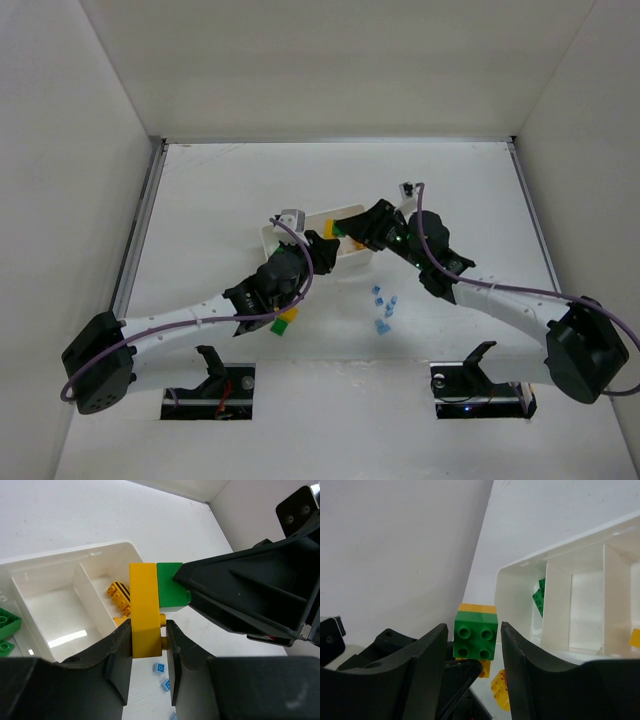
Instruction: Sort the legos into containers by color
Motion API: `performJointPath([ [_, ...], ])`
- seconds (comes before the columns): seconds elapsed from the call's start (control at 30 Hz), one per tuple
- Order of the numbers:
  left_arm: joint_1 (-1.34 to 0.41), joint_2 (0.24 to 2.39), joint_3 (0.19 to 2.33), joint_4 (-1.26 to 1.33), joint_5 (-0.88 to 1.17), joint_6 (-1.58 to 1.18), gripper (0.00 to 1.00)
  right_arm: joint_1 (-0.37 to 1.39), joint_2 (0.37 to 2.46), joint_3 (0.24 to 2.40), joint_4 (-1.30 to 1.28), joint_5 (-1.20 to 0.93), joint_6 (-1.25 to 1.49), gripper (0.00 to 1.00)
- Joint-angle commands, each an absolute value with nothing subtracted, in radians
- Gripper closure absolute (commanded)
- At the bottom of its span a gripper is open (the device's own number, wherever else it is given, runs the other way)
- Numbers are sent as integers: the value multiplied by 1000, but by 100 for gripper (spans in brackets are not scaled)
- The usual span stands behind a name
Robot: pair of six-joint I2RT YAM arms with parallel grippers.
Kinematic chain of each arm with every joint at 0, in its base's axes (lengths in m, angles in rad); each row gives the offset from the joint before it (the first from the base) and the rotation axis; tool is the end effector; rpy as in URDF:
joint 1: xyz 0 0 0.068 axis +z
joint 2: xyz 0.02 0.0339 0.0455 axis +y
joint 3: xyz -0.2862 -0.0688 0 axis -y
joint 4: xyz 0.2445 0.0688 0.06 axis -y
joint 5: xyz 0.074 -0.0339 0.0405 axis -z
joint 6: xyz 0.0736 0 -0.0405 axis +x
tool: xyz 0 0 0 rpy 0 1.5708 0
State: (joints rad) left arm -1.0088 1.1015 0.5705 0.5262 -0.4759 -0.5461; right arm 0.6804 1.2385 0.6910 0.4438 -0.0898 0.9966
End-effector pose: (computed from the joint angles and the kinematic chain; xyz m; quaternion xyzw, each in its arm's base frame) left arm 0.1730 -0.2115 0.2960 -0.0039 0.7086 -0.3618 0.6058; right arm 0.2393 0.2021 0.2927 0.0872 0.7375 0.5197 0.4224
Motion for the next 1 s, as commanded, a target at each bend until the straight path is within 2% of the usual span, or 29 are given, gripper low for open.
performJointPath([
  [0.0, -1013, 1083, 572, 565, -483, -531, 88, 682, 1252, 732, 475, -132, 1003, 47],
  [0.13, -1012, 1088, 572, 568, -483, -531, 88, 679, 1256, 730, 483, -146, 1009, 49],
  [0.33, -1010, 1091, 574, 569, -483, -531, 88, 670, 1244, 710, 511, -147, 1019, 66],
  [0.73, -953, 1002, 534, 514, -483, -514, 88, 481, 1138, 611, 634, -330, 1094, 68],
  [0.87, -917, 944, 528, 480, -486, -500, 88, 490, 1184, 633, 606, -314, 1051, 68],
  [0.97, -883, 879, 534, 434, -494, -485, 88, 563, 1273, 696, 560, -273, 1003, 68],
])
